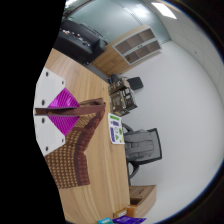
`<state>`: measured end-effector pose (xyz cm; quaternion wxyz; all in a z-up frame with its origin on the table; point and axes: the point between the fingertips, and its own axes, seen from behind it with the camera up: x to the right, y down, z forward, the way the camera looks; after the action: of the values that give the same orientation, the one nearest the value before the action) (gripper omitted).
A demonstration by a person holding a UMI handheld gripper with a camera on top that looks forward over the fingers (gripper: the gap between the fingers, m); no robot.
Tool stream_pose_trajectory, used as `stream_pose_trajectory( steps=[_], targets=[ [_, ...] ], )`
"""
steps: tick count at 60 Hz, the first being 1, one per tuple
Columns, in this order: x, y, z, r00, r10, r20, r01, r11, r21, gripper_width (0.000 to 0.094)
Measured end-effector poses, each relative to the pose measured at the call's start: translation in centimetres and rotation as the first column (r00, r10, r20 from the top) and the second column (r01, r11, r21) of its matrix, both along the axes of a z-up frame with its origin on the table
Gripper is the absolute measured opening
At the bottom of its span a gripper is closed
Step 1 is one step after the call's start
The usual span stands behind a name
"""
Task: Fold towel
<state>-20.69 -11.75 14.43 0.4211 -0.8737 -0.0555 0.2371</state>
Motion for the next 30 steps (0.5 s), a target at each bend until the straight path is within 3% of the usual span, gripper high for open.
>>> stream_pose_trajectory(
  steps=[7, 18, 22, 30],
  targets=[
    [4.2, 1.6, 0.5, 0.999, -0.046, 0.004, 0.046, 0.999, 0.013, 0.0058],
    [13.6, 3.5, -7.8, 0.984, -0.100, 0.145, 0.112, 0.991, -0.077, 0.0107],
    [15.9, 3.6, -10.5, 0.978, -0.102, 0.183, 0.123, 0.986, -0.112, 0.0261],
    [21.2, 3.9, -10.2, 0.942, -0.156, 0.298, 0.181, 0.982, -0.061, 0.0739]
  ],
)
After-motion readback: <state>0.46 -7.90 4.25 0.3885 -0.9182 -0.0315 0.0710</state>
